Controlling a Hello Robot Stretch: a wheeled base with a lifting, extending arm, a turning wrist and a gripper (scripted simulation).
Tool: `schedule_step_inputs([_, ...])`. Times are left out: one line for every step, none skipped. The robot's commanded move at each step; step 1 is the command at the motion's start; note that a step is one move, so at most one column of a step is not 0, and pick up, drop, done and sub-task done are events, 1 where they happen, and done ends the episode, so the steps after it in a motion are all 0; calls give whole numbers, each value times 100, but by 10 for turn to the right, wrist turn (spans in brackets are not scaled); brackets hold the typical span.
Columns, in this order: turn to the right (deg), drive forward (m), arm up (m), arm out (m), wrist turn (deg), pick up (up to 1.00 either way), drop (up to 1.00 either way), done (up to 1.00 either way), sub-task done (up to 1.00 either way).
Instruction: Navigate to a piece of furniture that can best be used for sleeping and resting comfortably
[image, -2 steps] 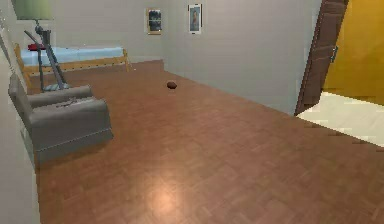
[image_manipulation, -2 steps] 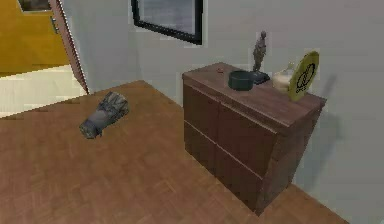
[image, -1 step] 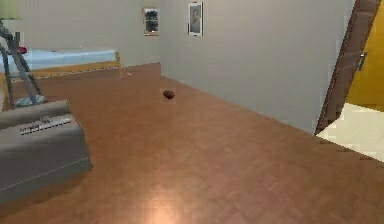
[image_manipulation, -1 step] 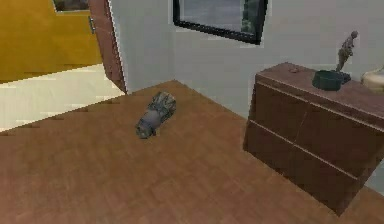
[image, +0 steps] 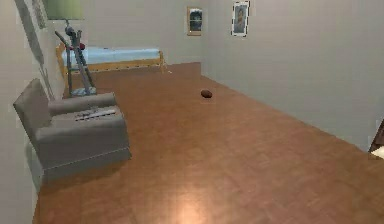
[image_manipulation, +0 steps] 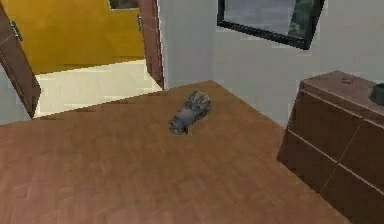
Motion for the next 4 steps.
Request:
schedule_step_inputs([0, 100, 0, 0, 0, 0, 0, 0, 0])
schedule_step_inputs([0, 90, 0, 0, 0, 0, 0, 0, 0])
schedule_step_inputs([-270, 0, 0, 0, 0, 0, 0, 0, 0])
schedule_step_inputs([0, 100, 0, 0, 0, 0, 0, 0, 0])
